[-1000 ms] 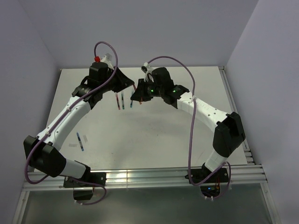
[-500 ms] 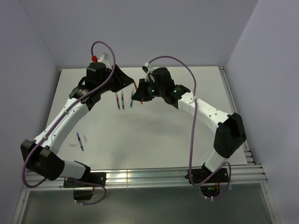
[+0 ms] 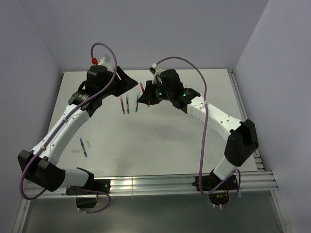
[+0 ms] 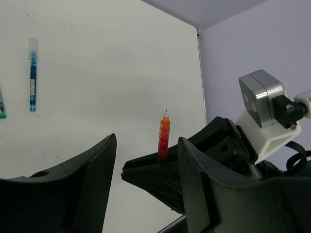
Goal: Insert the pens into the pen caps
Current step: Pick up the pen from the center of the board, then move the pen cap to the center of the board.
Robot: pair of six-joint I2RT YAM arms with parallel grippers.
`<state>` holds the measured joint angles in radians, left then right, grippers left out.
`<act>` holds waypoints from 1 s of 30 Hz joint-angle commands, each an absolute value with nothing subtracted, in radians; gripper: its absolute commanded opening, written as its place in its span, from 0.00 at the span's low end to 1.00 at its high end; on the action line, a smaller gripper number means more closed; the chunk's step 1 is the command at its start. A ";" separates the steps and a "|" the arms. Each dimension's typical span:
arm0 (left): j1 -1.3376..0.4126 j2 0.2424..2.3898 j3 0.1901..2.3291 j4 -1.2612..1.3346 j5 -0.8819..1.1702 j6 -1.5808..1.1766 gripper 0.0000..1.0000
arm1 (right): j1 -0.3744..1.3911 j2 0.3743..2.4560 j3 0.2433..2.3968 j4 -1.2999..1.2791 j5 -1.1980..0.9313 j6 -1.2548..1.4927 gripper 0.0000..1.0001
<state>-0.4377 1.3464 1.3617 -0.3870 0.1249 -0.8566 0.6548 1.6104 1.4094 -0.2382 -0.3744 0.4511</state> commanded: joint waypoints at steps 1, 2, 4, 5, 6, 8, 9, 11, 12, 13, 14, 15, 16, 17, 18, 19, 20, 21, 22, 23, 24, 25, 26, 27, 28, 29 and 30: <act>-0.430 1.296 1.358 -0.414 0.094 -0.836 0.58 | 0.657 1.554 1.453 -0.241 -0.347 0.434 0.00; -0.422 1.284 1.351 -0.422 0.091 -0.836 0.59 | 0.657 1.551 1.445 -0.242 -0.344 0.434 0.00; -0.411 1.257 1.335 -0.434 0.100 -0.838 0.59 | 0.657 1.545 1.434 -0.241 -0.338 0.440 0.00; -0.396 1.244 1.315 -0.440 0.101 -0.838 0.59 | 0.655 1.533 1.411 -0.238 -0.339 0.440 0.00; -0.390 1.235 1.307 -0.452 0.097 -0.838 0.60 | 0.652 1.526 1.396 -0.229 -0.342 0.445 0.00; -0.364 1.203 1.284 -0.494 0.089 -0.835 0.60 | 0.650 1.503 1.355 -0.219 -0.342 0.445 0.00; -0.356 1.192 1.279 -0.512 0.080 -0.833 0.60 | 0.649 1.497 1.344 -0.219 -0.342 0.440 0.00; -0.331 1.164 1.263 -0.581 0.023 -0.825 0.60 | 0.647 1.482 1.322 -0.225 -0.345 0.434 0.00; -0.322 1.158 1.258 -0.615 0.008 -0.822 0.60 | 0.646 1.474 1.313 -0.224 -0.347 0.434 0.00; -0.308 1.151 1.255 -0.650 -0.026 -0.819 0.60 | 0.646 1.467 1.290 -0.219 -0.353 0.440 0.00; -0.283 1.147 1.241 -0.714 -0.047 -0.818 0.58 | 0.646 1.451 1.275 -0.216 -0.373 0.445 0.00; -0.267 1.140 1.230 -0.741 -0.070 -0.815 0.58 | 0.646 1.444 1.255 -0.197 -0.383 0.452 0.00; -0.240 1.134 1.203 -0.764 -0.113 -0.818 0.58 | 0.644 1.427 1.209 -0.181 -0.399 0.466 0.00; -0.224 1.129 1.187 -0.814 -0.124 -0.819 0.57 | 0.646 1.421 1.183 -0.166 -0.411 0.477 0.00; -0.207 1.127 1.174 -0.834 -0.132 -0.821 0.57 | 0.646 1.416 1.158 -0.134 -0.443 0.486 0.00; -0.189 1.132 1.160 -0.859 -0.140 -0.824 0.57 | 0.646 1.413 1.119 -0.121 -0.454 0.500 0.00; -0.163 1.146 1.148 -0.892 -0.184 -0.833 0.58 | 0.644 1.410 1.100 -0.109 -0.465 0.505 0.00; -0.163 1.160 1.138 -0.937 -0.193 -0.838 0.58 | 0.646 1.410 1.085 -0.088 -0.485 0.509 0.00; -0.163 1.173 1.100 -0.943 -0.198 -0.836 0.58 | 0.646 1.405 1.056 -0.080 -0.489 0.514 0.00; -0.163 1.173 1.079 -0.945 -0.204 -0.839 0.58 | 0.646 1.401 1.043 -0.072 -0.492 0.514 0.00; -0.161 1.170 1.056 -0.948 -0.212 -0.847 0.59 | 0.646 1.396 1.031 -0.060 -0.494 0.512 0.00; -0.146 1.163 1.016 -0.950 -0.206 -0.859 0.58 | 0.646 1.391 1.017 -0.058 -0.494 0.506 0.00; -0.134 1.160 0.997 -0.951 -0.203 -0.865 0.58 | 0.646 1.391 1.014 -0.064 -0.494 0.502 0.00; -0.124 1.154 0.979 -0.950 -0.206 -0.871 0.58 | 0.646 1.394 1.012 -0.069 -0.494 0.489 0.00; -0.108 1.149 0.950 -0.950 -0.204 -0.868 0.58 | 0.646 1.396 1.011 -0.072 -0.498 0.486 0.00; -0.098 1.146 0.937 -0.953 -0.210 -0.873 0.58 | 0.644 1.396 1.006 -0.061 -0.505 0.485 0.00; -0.092 1.140 0.925 -0.956 -0.219 -0.876 0.58 | 0.644 1.396 0.996 -0.055 -0.511 0.489 0.00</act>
